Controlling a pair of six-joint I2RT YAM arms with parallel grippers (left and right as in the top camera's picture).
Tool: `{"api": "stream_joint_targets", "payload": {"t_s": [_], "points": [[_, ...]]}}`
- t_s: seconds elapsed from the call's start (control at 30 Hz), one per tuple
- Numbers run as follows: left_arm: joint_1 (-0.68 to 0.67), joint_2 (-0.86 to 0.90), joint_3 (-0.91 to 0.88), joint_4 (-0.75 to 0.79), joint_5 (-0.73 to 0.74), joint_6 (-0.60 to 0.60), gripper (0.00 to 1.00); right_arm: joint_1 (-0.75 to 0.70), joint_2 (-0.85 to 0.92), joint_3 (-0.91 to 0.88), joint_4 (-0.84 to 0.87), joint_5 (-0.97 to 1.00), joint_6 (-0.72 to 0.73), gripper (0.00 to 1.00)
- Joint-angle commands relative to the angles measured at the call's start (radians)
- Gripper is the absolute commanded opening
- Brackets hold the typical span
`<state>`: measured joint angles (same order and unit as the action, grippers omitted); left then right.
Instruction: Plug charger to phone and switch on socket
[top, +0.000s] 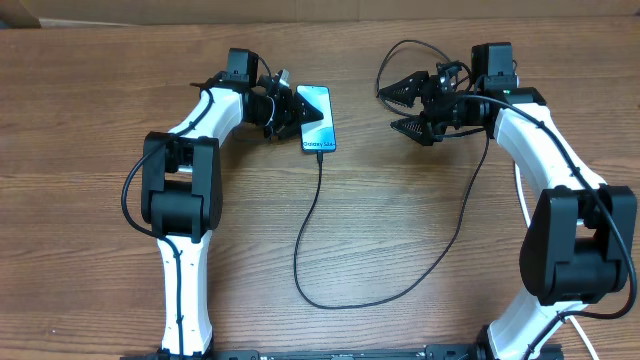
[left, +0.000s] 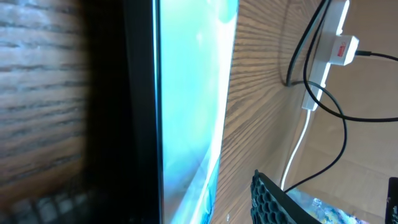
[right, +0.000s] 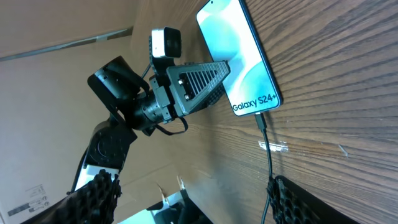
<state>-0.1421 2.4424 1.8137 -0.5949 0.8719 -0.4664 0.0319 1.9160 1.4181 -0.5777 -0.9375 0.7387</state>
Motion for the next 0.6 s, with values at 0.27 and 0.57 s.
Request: {"api": "stream_joint_targets", "payload": {"t_s": [0.27,0.57], "points": [[0.043,0.01,-0.01,-0.134,-0.278,0.106,0.45,-0.002,-0.023,0.004,-0.001,0.003,-0.015,0.77],[0.082,-0.005,-0.004,-0.165,-0.281,0.157,0.42,-0.001,-0.023,0.004,-0.01,0.013,-0.056,0.78]]}}
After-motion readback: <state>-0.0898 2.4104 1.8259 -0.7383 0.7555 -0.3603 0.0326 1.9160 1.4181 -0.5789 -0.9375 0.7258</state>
